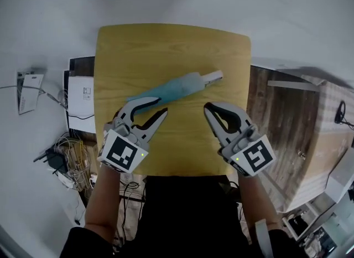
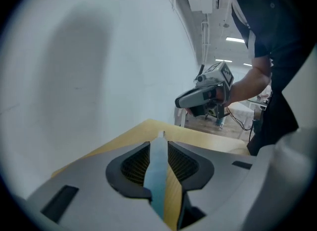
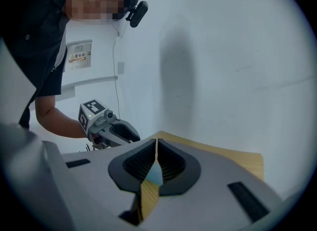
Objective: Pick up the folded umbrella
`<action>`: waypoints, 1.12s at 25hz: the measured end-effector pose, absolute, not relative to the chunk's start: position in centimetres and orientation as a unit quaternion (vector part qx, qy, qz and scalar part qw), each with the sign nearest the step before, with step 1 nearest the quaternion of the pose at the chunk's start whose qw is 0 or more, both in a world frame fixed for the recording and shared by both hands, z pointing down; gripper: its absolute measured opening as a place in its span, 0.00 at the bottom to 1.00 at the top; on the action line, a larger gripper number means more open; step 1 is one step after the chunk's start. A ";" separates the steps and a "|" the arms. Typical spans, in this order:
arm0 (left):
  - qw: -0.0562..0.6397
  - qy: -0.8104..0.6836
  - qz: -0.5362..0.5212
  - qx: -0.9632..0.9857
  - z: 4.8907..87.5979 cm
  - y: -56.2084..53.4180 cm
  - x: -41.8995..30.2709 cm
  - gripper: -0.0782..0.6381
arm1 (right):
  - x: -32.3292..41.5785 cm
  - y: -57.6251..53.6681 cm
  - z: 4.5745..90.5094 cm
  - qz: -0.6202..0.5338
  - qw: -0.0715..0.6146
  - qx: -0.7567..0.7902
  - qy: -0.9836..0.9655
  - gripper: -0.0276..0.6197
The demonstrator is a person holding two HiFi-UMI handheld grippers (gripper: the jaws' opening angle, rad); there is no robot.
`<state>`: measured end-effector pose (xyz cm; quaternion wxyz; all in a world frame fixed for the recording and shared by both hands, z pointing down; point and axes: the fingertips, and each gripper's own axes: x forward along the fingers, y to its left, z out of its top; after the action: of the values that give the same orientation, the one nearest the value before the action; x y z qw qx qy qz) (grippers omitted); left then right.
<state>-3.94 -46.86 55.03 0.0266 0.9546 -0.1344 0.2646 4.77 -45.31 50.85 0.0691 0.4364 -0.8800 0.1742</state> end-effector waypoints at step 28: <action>0.064 0.017 0.576 0.815 69.9 -48.9 1.4 0.61 | 12.2 -45.4 58.4 0.234 0.041 0.509 -0.827 0.08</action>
<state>1.42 -48.88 69.91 0.0638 0.8150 0.0175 0.5757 12.15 -45.39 58.39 0.0409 0.5089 -0.8274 0.2341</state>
